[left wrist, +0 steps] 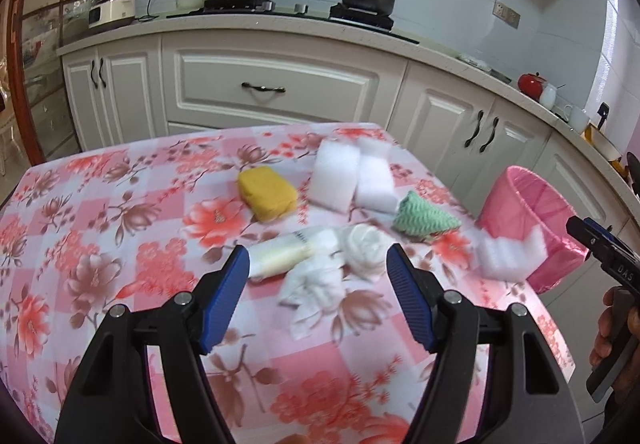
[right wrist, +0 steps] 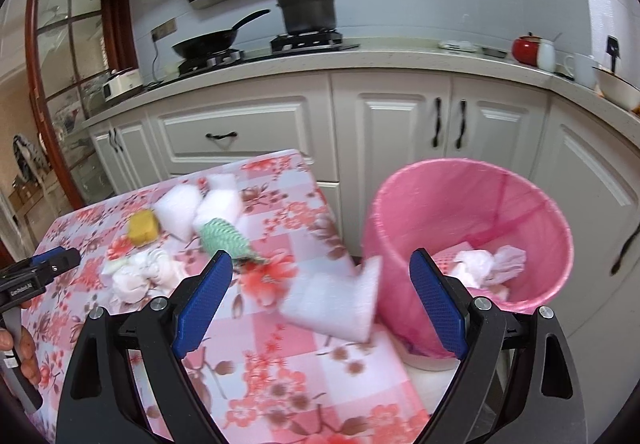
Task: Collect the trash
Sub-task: 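Move both tools back over the table toward the tissue bundles, then grasp a white tissue bundle with the left tool while the right tool grasps another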
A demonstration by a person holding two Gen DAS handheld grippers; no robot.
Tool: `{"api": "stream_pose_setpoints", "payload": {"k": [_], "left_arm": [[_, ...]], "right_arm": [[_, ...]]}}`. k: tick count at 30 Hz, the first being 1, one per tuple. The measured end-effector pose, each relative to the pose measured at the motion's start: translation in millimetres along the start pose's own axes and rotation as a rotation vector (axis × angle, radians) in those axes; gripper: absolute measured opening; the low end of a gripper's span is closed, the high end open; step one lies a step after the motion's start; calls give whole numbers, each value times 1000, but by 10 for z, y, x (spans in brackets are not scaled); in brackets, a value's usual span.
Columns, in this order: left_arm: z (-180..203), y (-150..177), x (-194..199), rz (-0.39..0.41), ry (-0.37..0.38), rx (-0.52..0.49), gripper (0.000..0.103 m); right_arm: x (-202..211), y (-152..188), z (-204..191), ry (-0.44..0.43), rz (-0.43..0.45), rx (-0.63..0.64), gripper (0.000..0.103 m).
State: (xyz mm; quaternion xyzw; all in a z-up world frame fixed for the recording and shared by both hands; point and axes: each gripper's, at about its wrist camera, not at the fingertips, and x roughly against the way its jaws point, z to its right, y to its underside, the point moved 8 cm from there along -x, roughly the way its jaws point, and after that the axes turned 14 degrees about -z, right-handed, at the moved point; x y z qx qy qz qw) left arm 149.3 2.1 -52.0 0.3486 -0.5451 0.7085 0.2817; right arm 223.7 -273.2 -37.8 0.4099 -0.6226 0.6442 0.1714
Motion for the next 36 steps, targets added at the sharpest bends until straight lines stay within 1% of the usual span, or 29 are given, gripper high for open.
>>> {"api": "stream_pose_setpoints", "payload": {"k": [2,4,7,10,20,23,30,33,34,35,36], "left_arm": [[-52,37,-44,-12,2,5,62],[-88,67,-92,-23,2,12,61],[-130,110,-153,-37,2,19,56],[-134,135,-204,-50,5,18,54],[18,190,-463,-103,37,-2,52],[65,194,-577,-125,42,-11,51],[40,165,-776,-159,46,-3,47],[28,150,-842,-172,46,-5,43],[18,148,-868,-179,45,-6,39],[6,145,-888,-184,47,-6,33],[-1,141,-898,-187,52,-6,32]], "right_arm": [[-35,13,-84,-7,-7,13,85],[-72,31,-157,-14,-15,24,85],[-130,55,-254,-24,-28,37,85],[-179,72,-313,-31,-38,45,85],[-284,107,-388,-41,-56,56,85],[-314,99,-393,-42,-61,57,85],[-408,79,-461,-47,-79,66,85],[-465,76,-520,-52,-90,73,85],[-490,76,-547,-54,-95,77,85],[-507,80,-569,-55,-98,80,85],[-536,81,-609,-61,-105,85,85]]}}
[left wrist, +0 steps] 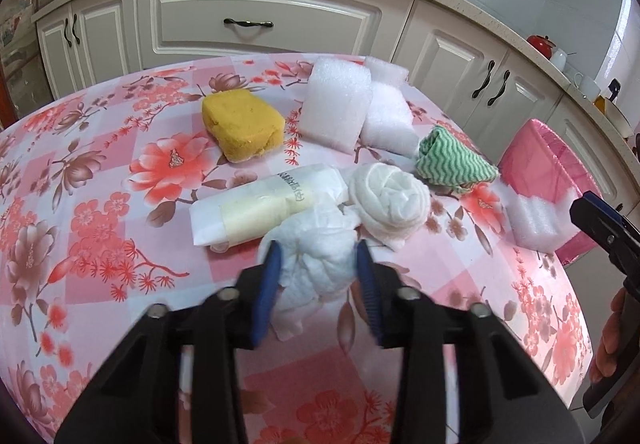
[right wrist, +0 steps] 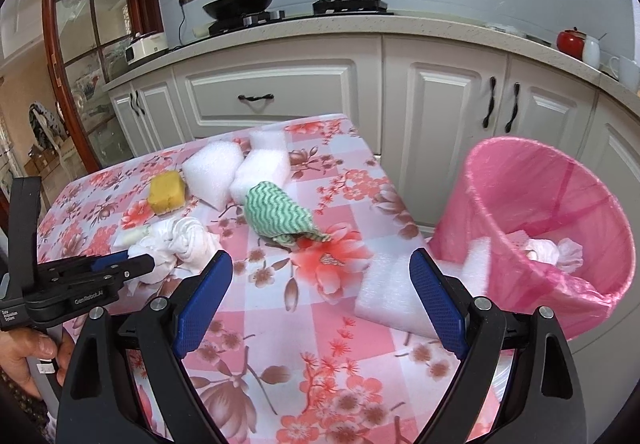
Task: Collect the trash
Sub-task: 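Grasp a white tissue bundle with the left tool while the right tool grasps another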
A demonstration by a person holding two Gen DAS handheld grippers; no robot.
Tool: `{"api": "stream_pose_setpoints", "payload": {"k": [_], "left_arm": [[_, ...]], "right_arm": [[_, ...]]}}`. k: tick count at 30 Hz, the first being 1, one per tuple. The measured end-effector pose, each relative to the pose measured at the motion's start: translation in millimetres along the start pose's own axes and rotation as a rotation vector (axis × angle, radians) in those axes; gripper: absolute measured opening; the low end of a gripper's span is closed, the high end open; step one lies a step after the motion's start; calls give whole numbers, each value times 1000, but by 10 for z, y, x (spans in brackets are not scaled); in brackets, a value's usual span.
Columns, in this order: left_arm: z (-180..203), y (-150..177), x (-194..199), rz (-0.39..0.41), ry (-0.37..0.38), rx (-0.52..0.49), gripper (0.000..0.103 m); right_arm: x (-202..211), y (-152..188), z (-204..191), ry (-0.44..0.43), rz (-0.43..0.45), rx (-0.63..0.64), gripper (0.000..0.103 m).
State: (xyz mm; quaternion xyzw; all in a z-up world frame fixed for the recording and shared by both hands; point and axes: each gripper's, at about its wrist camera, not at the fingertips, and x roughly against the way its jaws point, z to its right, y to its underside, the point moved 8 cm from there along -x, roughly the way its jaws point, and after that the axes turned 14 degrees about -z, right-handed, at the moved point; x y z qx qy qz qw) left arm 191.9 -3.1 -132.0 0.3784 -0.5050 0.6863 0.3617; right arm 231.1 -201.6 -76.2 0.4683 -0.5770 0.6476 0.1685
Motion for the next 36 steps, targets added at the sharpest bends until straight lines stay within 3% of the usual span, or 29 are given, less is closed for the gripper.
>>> {"api": "stream_pose_setpoints", "payload": {"k": [2,5,17,34,36], "left_arm": [[-9,-9,1,-2,6,-6,24],[-20,-11,16,-8,17,-14,21],[-88,-13,169,3,34,-32,20],[-256,-191,437,85,51,10,20],[-281,-217,463,94,52,20,20]], "right_arm": [[-52,-15,-75,-8,-9,12,85],[-115,-38,-178,-22,-19,27,85],[-482,-111,-625,-74,-77,83,85],[-790,-160,-887,-103,-135,112,84],[-822,-167,-935,-107,-140,121,81]]}}
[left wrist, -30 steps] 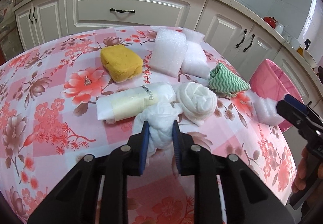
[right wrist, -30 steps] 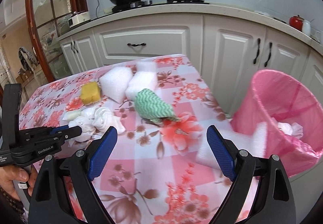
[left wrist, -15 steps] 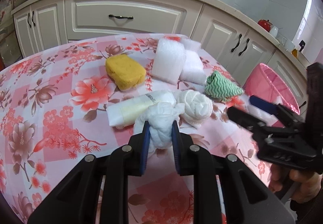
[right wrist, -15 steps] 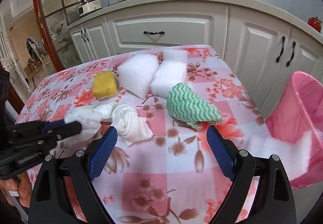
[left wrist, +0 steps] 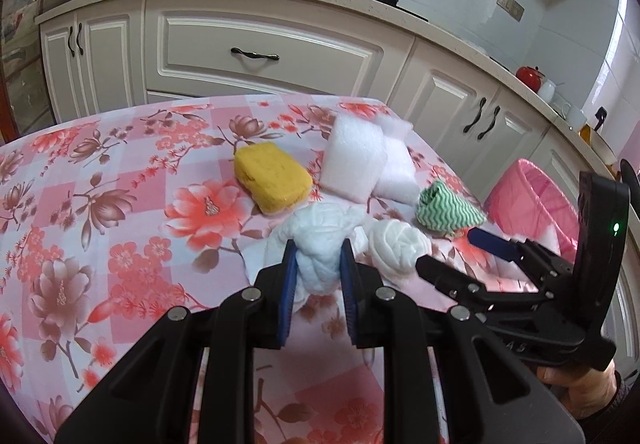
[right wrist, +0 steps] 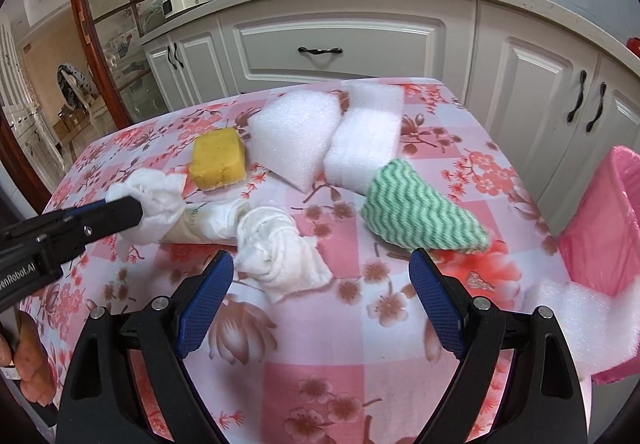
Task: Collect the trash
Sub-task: 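Grasp a white tissue bundle with the left tool while the right tool grasps another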
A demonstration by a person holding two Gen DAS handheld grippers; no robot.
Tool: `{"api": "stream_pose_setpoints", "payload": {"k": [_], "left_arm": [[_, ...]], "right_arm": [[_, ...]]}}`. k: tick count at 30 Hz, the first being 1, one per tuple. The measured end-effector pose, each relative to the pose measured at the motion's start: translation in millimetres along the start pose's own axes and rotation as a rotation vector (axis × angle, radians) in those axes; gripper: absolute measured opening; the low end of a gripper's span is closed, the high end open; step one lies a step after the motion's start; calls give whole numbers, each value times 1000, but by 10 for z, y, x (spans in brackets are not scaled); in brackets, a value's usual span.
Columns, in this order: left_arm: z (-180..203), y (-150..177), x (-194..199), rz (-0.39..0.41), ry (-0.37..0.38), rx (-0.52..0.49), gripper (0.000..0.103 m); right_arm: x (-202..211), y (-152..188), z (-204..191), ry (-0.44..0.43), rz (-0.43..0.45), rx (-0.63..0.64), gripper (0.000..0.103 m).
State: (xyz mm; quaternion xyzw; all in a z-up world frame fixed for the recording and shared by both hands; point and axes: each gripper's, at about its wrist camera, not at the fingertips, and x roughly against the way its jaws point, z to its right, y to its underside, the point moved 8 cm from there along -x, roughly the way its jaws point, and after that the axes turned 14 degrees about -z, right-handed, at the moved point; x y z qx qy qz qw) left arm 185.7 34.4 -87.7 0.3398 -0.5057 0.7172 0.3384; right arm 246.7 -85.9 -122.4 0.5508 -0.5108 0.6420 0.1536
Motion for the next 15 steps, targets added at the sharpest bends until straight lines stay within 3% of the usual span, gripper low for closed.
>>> {"api": "stream_pose_setpoints", "payload": {"k": [7,11,15], "left_arm": [[-37,-82,20,11,1,3,20],[-31,-99,8,13,3,4,20],[-26,-93,-2,11,3,3,20]], "right_arm": [[-147,-56,-108,-1,-26,15,69],[-235,-47,-146,-17,-53,22,49],[-275,-35,-140,-32,-64,20,37]]}}
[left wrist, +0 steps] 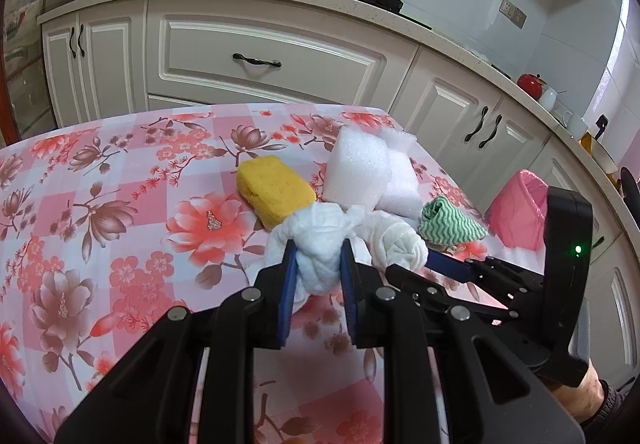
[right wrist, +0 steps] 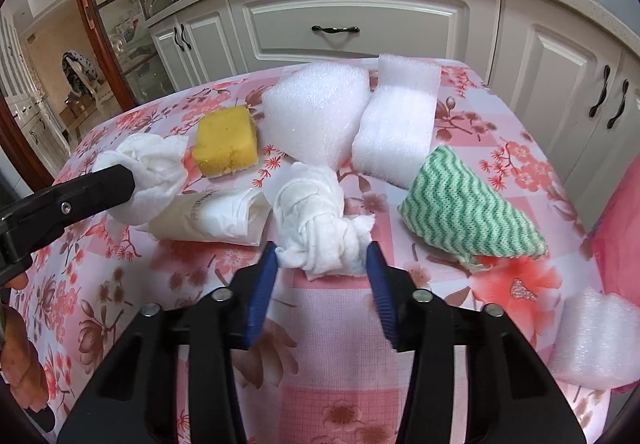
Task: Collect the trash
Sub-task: 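Grasp a white tissue bundle with the left tool while the right tool grasps another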
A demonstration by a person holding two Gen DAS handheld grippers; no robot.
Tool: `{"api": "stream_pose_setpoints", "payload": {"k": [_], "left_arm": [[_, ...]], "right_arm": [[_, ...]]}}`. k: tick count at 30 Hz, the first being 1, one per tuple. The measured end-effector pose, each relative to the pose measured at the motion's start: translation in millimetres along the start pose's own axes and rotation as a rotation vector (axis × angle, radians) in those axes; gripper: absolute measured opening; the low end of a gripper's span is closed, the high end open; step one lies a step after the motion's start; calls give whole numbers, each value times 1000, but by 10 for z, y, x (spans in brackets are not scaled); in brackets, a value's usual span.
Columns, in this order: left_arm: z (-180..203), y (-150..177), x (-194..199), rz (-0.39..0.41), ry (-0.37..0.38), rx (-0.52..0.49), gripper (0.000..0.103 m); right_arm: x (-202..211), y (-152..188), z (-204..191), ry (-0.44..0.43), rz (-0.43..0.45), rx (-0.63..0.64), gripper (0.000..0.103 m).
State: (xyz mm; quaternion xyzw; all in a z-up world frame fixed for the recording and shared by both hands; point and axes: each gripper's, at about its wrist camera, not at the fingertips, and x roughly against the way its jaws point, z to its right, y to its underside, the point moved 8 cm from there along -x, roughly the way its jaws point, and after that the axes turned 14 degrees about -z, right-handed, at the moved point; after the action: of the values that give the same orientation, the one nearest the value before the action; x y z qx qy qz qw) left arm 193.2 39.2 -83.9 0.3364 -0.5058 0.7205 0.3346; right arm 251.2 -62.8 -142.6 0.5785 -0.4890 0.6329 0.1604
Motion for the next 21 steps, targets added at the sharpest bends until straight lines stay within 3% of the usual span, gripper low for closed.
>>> {"api": "stream_pose_setpoints", "payload": {"k": [6,10,11,14,21], "left_arm": [[8,9,-8,1,-2,0,20],[24,16,2,4,-2,-2,20],[30,14,3,4,-1,-2,20],[33,11,0,4,0,-3,20],[18,9,-4,5,-2,5,20]], "right_arm": [[73,13,-19,-4,20,15,23],[144,48,-38,-10,17,14,24],[166,55,-36,-7,21,12,28],[217,51,-40,1,36,6,55],[166,-32,5,7,33,-8,56]]}}
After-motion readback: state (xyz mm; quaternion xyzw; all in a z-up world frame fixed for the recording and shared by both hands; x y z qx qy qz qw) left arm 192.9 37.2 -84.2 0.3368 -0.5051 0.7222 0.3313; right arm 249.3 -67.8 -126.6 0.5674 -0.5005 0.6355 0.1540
